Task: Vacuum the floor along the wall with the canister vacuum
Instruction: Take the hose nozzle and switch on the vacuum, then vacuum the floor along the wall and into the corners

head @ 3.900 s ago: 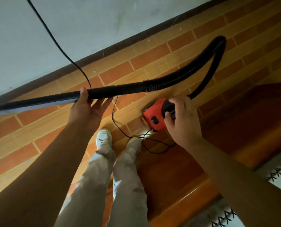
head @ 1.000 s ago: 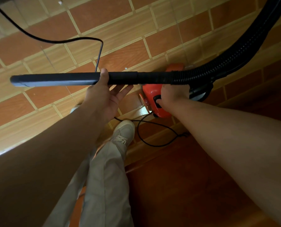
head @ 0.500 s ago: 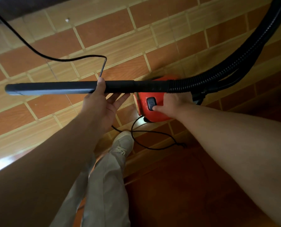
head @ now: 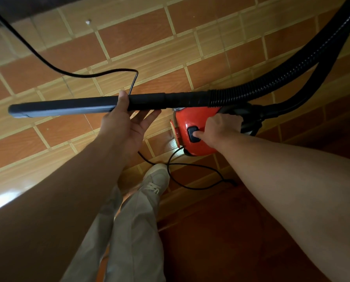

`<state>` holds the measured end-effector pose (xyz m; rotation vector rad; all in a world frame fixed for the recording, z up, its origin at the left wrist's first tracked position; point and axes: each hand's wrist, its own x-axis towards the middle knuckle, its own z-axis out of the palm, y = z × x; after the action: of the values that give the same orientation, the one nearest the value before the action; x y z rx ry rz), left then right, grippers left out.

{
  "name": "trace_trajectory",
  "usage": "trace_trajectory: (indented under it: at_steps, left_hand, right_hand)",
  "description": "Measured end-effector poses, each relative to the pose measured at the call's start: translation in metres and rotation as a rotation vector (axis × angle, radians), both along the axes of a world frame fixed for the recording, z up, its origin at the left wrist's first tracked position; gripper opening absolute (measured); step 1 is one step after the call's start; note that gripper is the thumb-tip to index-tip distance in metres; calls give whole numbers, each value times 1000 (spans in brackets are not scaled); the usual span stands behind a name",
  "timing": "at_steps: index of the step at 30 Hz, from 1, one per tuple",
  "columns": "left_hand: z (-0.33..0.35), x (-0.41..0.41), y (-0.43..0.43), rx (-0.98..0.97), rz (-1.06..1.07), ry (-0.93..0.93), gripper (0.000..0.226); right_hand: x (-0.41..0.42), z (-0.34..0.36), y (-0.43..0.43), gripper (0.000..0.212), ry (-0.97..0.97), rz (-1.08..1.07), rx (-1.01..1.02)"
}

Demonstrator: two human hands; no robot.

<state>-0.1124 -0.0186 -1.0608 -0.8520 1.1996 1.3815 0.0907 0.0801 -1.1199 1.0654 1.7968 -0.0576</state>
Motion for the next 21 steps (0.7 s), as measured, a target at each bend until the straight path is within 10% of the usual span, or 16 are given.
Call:
trace_trajectory:
  at_steps: [21]
  left_hand:
    - [16,-4,-4,-33,-34,-1,27]
  right_hand:
    - [-11,44,-18,68,-20,1,-40]
